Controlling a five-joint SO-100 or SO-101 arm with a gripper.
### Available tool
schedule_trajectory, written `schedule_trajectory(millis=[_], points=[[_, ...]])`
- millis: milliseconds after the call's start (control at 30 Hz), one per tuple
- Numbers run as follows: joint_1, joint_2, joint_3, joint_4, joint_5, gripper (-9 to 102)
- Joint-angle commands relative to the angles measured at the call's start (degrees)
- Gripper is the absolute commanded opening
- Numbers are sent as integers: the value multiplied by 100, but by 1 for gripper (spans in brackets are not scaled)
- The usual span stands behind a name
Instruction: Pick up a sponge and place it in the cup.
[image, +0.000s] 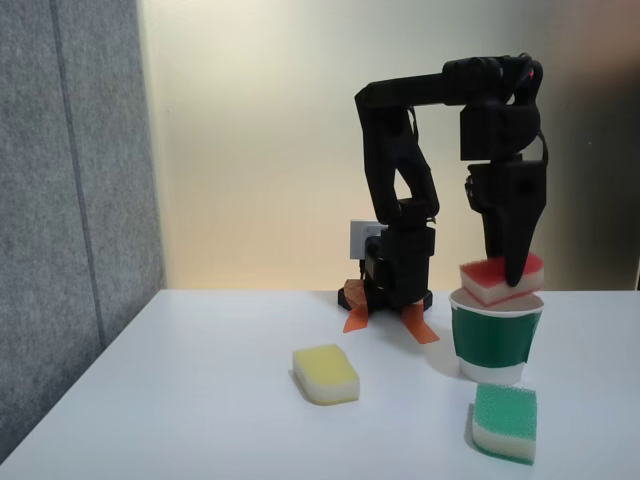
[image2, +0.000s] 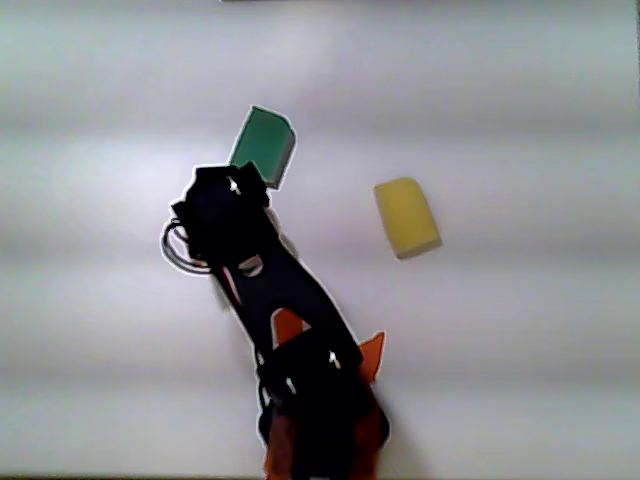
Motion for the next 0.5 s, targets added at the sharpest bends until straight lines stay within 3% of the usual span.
schedule_trajectory(millis=[0,367,467], points=[[-53,149,-62,35,18,22],[44,70,-193,88,-167,25],[70,44,-387,308,-176,17]])
